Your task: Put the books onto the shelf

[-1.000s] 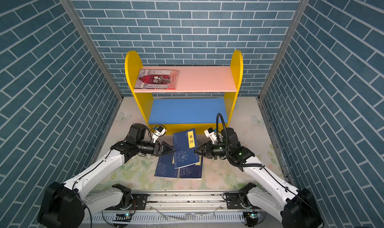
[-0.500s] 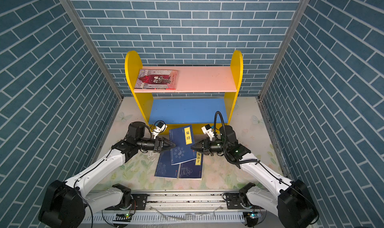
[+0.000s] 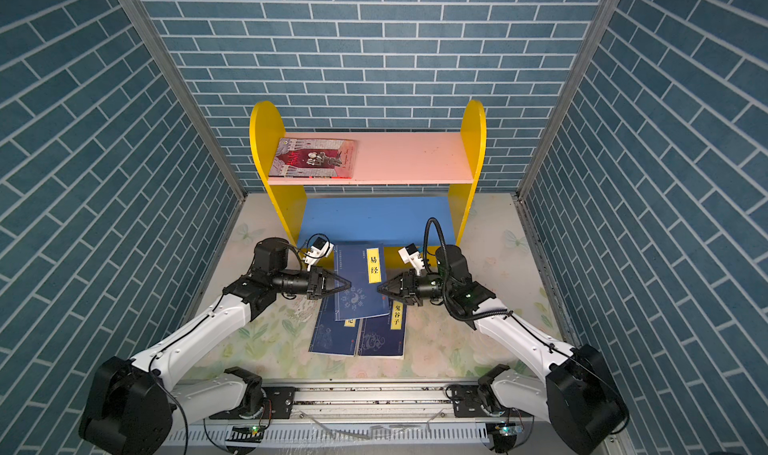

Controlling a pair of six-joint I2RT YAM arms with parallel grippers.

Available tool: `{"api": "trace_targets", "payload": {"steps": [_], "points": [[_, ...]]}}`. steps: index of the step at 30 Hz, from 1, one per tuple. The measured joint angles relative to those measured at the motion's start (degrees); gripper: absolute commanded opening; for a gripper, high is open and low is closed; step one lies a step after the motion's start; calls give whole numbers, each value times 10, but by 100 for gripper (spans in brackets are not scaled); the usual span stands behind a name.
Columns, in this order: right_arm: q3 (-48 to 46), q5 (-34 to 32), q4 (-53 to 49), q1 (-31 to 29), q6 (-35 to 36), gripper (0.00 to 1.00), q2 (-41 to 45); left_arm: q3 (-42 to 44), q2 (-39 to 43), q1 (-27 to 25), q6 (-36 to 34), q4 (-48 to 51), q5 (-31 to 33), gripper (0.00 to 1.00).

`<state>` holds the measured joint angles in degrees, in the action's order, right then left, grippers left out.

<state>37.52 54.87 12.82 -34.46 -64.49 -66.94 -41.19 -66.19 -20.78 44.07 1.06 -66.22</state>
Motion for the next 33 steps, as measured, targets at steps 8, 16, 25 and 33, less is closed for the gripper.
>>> {"api": "trace_targets", "payload": {"steps": [8, 16, 25, 33], "points": [[28, -86, -95, 26, 28, 69, 68, -41, 39, 4, -43, 99, 54, 0], [-58, -153, -42, 30, -48, 73, 194, -42, 79, 20, 32, 91, 148, 0], [-84, -257, 35, -81, -108, 81, 136, -42, 71, 21, 151, 33, 241, 0], [-73, -326, 176, -133, -143, 81, 8, -31, 63, 21, 192, -8, 267, 0]]}}
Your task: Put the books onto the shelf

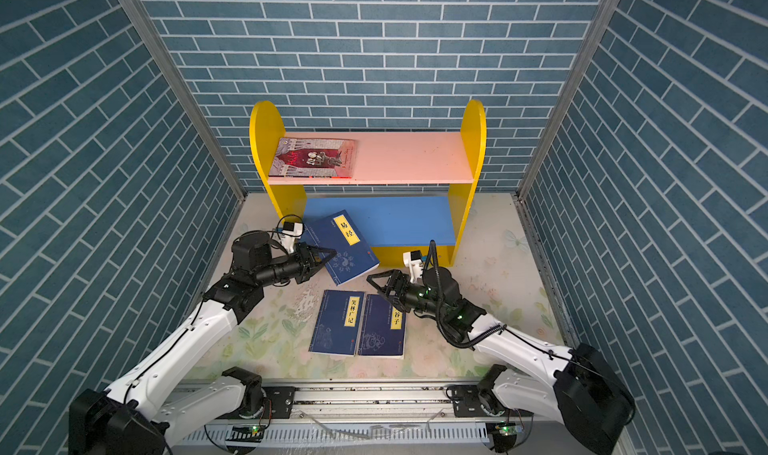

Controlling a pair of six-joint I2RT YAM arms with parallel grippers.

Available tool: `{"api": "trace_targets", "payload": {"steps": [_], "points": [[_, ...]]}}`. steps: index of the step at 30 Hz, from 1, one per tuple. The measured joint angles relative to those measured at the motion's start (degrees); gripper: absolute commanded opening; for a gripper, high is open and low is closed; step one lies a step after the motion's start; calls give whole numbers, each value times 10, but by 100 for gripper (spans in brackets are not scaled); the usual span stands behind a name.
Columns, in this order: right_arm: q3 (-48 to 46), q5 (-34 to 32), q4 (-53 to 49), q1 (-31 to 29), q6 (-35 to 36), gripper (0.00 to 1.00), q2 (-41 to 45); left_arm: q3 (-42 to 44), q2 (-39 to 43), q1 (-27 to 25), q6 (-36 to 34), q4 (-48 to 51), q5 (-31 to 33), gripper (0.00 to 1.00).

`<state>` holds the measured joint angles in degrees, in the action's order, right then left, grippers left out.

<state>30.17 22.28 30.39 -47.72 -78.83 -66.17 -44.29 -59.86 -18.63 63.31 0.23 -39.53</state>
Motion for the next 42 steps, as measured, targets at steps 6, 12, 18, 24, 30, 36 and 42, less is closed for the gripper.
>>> {"api": "trace_targets", "payload": {"steps": [6, 12, 18, 24, 30, 36, 42], "points": [[26, -24, 108, -13, -18, 81, -69, 3, -10, 0, 10, -10, 6, 0], [49, -37, 137, -20, -22, 81, -87, 3, -14, 0, 25, -31, 8, 0], [60, -46, 167, -26, -29, 80, -117, 3, -21, 2, 41, -57, 9, 0], [67, -60, 218, -33, -40, 76, -154, 3, -32, 6, 54, -79, 9, 0], [93, -65, 273, -33, -61, 56, -200, 8, -30, 7, 54, -79, 8, 0], [96, -71, 297, -33, -79, 10, -222, 16, -15, 8, 49, -69, 8, 0], [96, -71, 299, -35, -83, 0, -220, 17, 6, 10, 40, -49, 9, 44]]}}
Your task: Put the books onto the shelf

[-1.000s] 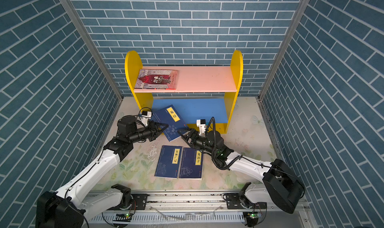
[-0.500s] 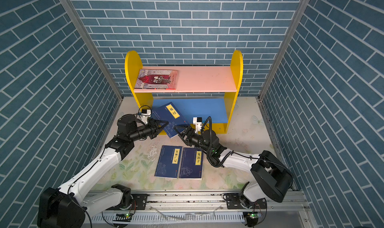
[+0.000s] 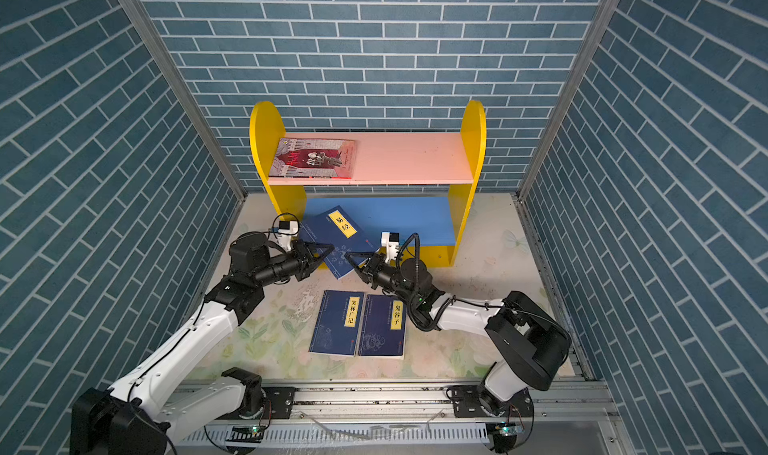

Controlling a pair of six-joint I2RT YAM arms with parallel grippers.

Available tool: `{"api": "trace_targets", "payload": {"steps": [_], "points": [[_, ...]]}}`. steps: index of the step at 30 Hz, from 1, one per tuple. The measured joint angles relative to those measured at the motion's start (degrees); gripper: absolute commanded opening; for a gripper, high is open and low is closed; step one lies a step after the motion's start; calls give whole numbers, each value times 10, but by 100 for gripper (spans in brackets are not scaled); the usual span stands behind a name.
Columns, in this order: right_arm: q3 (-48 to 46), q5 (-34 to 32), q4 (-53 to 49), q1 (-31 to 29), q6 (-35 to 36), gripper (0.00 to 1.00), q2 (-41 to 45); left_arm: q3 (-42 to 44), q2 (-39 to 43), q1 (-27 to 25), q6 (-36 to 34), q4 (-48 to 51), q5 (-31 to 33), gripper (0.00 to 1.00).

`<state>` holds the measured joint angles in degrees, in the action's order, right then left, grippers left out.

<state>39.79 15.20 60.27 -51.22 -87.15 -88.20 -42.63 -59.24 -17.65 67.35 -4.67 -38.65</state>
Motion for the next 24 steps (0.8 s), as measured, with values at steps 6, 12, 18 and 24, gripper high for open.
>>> {"api": "trace_targets", "payload": {"steps": [6, 12, 18, 24], "points": [[0, 15, -42, 12, 2, 0, 2, -5, 25, 10, -46, 68, -4, 73], [0, 42, -81, 34, 5, 0, 30, -69, 47, 19, -201, 216, 8, 75], [19, 84, -153, 51, 21, 0, 58, -112, 73, 19, -380, 314, 28, 76], [45, 123, -214, 63, 36, 0, 61, -121, 75, 19, -491, 370, 42, 81]]}}
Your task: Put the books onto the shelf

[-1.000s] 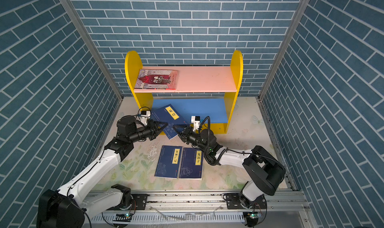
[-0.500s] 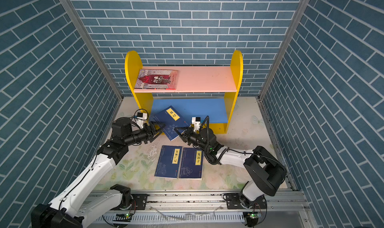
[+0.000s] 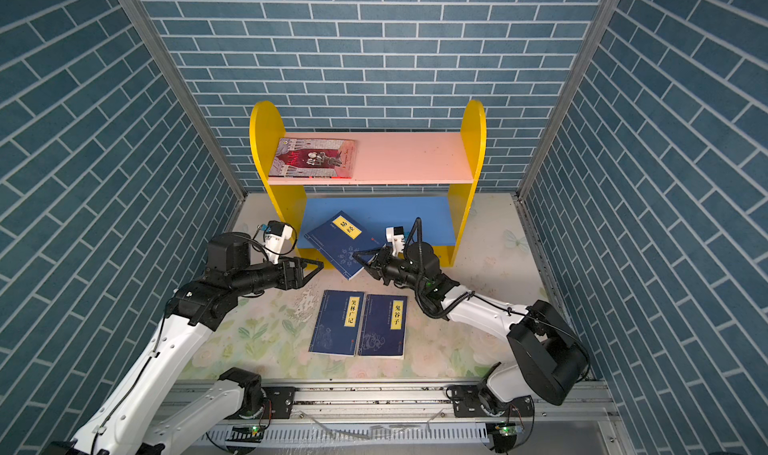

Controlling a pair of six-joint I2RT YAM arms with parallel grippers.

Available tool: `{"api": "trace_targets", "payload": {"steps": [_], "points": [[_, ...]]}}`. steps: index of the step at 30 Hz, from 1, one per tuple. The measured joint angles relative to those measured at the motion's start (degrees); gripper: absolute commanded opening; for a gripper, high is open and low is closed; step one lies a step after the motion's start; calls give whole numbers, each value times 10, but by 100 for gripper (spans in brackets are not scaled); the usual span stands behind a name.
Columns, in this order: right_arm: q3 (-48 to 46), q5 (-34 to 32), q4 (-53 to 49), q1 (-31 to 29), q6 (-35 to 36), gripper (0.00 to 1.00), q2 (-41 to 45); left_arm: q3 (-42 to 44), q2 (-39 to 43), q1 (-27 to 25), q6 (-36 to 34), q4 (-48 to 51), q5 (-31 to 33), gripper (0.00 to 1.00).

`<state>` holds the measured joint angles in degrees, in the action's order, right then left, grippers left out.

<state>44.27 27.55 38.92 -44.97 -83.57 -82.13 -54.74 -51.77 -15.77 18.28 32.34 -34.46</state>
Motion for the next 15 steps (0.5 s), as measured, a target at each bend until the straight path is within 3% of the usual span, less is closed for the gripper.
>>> {"api": "trace_targets", "payload": {"steps": [4, 15], "points": [[26, 32, -49, 7, 20, 0, 0, 3, -2, 6, 9, 11, -1, 83], [59, 122, -78, 36, 46, 0, -2, 104, -6, 32, 201, -126, -43, 83]]}}
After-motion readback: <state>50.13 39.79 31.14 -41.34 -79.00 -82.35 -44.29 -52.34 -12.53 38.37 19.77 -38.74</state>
